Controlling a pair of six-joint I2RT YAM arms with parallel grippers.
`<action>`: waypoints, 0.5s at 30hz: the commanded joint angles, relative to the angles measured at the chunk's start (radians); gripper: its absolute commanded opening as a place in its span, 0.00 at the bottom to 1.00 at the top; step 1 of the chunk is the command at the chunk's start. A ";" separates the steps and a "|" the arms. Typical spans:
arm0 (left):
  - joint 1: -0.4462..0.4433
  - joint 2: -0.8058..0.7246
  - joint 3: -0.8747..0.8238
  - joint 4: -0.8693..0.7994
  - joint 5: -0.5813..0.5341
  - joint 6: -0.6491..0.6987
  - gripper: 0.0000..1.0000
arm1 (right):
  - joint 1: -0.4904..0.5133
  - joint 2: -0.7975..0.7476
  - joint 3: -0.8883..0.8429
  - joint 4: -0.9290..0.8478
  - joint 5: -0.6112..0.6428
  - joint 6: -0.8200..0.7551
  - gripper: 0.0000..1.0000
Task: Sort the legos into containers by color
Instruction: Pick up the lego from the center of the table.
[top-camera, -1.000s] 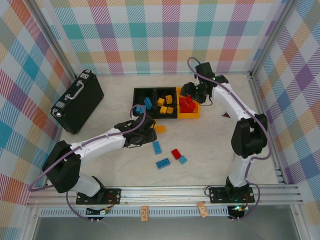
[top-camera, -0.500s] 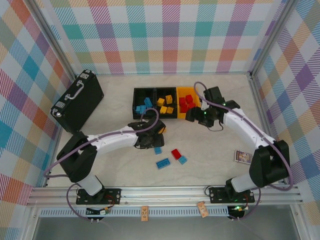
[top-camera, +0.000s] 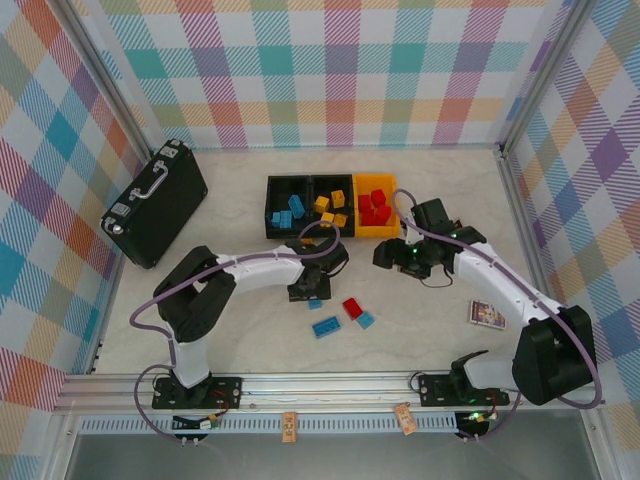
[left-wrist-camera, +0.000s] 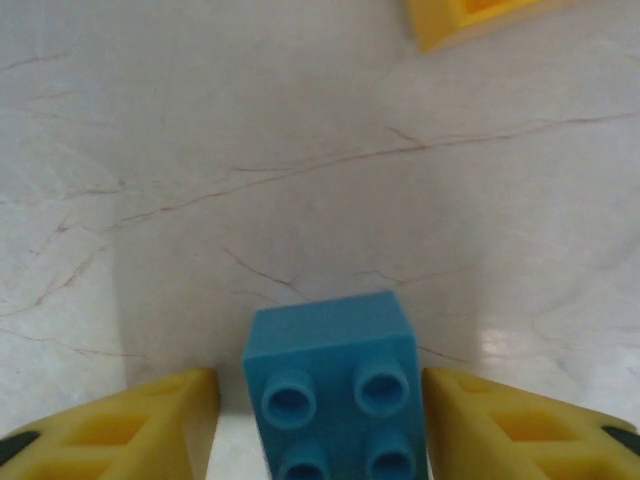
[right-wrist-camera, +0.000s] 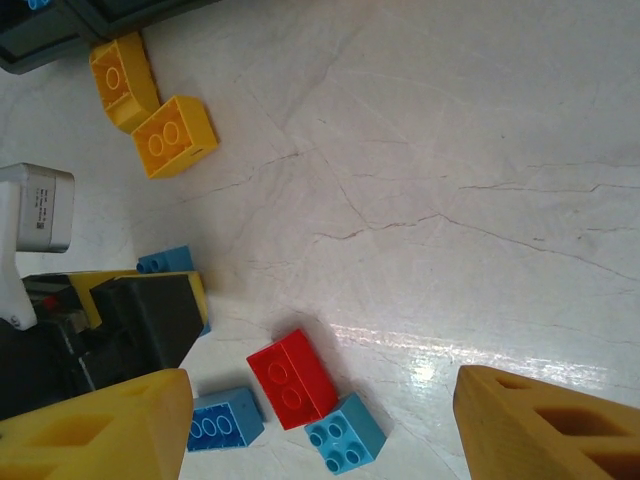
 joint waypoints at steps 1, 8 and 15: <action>-0.016 0.017 0.026 -0.046 -0.018 -0.014 0.46 | 0.005 -0.018 -0.020 0.034 -0.028 0.023 0.70; -0.013 -0.060 0.035 -0.062 -0.073 0.019 0.28 | 0.021 -0.012 -0.022 0.057 -0.049 0.033 0.70; 0.034 -0.136 0.046 -0.073 -0.104 0.089 0.26 | 0.063 -0.005 -0.030 0.155 -0.161 0.048 0.69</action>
